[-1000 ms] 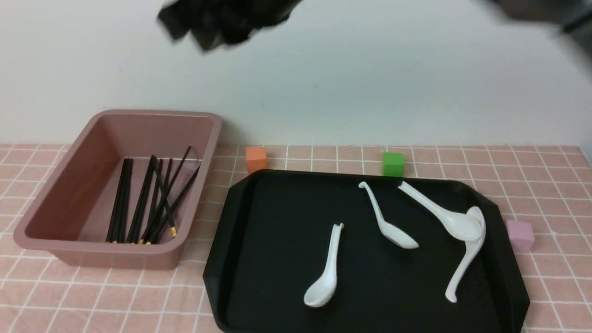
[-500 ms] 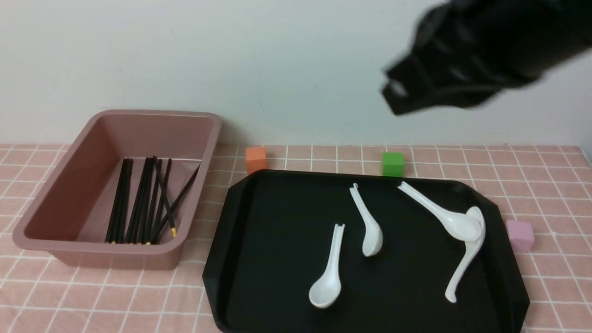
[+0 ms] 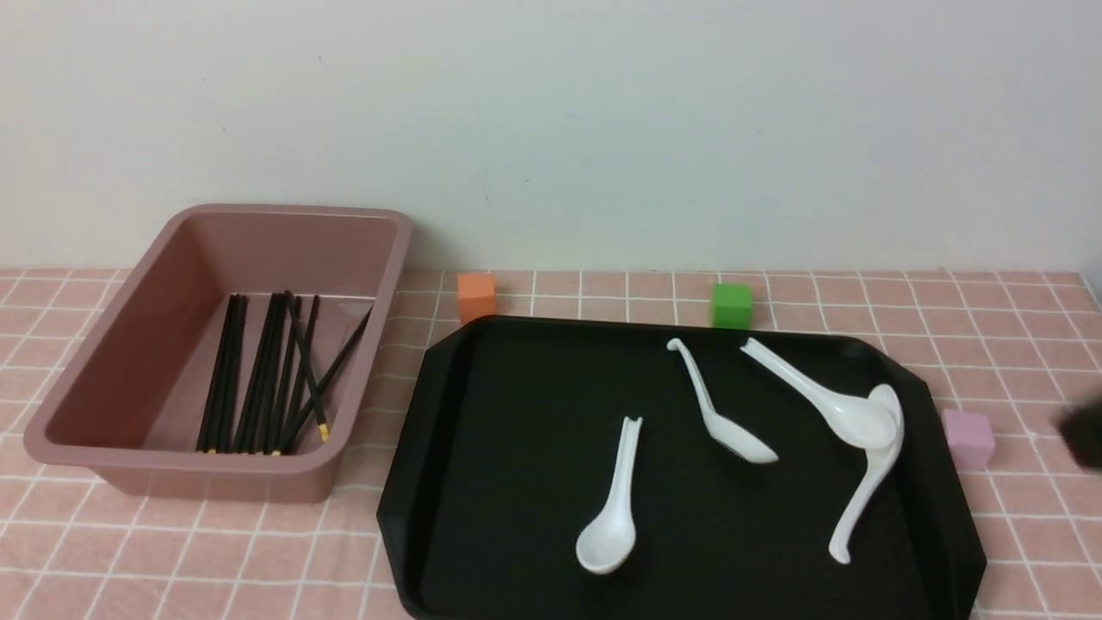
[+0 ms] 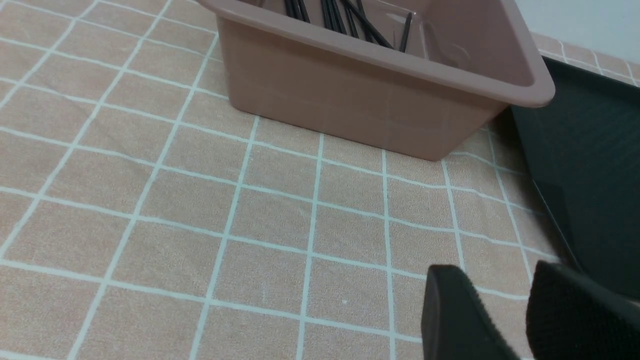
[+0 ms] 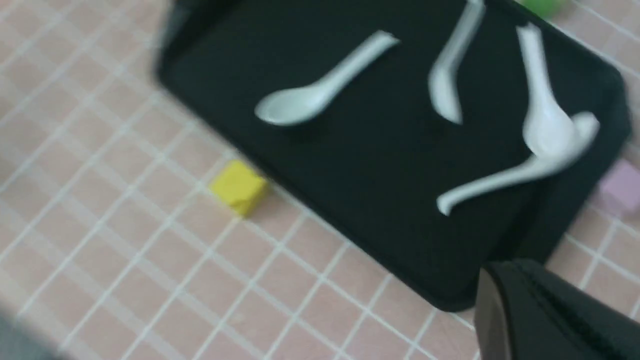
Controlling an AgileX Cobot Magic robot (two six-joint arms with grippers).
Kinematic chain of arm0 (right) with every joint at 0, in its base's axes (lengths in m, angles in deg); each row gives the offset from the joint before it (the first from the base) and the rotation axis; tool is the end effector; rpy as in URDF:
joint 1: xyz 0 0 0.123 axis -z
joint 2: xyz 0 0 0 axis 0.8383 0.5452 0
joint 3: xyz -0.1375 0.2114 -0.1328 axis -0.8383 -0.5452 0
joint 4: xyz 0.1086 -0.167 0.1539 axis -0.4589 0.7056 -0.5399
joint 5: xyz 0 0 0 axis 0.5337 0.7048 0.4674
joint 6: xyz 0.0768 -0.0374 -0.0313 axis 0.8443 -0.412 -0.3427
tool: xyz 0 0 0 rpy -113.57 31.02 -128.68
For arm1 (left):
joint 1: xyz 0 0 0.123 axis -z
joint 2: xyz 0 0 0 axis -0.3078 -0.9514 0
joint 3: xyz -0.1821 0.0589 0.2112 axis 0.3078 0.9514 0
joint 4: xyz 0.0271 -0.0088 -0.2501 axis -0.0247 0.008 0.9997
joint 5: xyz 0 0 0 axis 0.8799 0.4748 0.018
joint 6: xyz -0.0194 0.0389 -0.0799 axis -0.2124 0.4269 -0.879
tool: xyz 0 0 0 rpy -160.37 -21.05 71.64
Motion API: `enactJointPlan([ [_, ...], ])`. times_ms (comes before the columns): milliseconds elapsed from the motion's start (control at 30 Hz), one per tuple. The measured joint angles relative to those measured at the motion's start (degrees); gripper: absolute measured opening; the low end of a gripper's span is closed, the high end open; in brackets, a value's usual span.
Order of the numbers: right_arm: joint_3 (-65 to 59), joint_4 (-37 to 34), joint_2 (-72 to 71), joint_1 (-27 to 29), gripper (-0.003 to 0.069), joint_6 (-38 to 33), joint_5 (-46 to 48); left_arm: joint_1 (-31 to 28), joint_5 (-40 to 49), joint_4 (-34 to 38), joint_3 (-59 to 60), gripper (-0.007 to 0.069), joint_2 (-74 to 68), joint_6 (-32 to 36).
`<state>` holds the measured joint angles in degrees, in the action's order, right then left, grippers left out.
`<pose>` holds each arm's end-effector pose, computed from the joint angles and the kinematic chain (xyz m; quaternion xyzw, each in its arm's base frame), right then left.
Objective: On pink tablecloth take chopsticks from black tray and put them in box.
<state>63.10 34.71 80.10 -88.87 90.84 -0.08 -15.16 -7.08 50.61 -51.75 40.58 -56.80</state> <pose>0.1076 0.0654 0.3734 -0.2215 0.8959 0.1116 0.3687 0.0519 -0.0068 0.1686 -0.1075 0.8043 -0.1328 0.5691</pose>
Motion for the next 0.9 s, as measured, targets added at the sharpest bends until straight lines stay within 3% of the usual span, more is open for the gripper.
enactJointPlan([
  [67, -9.14, -0.98, -6.64, 4.70, -0.0013, -0.65, -7.36, 0.00, 0.00, 0.00, 0.00, 0.0239, 0.00, 0.00],
  [133, -26.43, -0.98, -20.13, 13.15, -0.0013, -1.06, -20.38, 0.00, 0.00, 0.00, 0.00, 0.0239, 0.00, 0.00],
  [367, -53.48, 0.59, -40.69, 24.97, -0.0011, -1.44, -37.47, 0.00, 0.00, 0.00, 0.00, 0.0239, 0.00, 0.00],
  [900, -56.00, -1.87, -45.12, 26.73, -0.0006, -1.44, -37.90, 0.00, -0.02, 0.00, 0.00, 0.0239, 0.00, 0.00],
])
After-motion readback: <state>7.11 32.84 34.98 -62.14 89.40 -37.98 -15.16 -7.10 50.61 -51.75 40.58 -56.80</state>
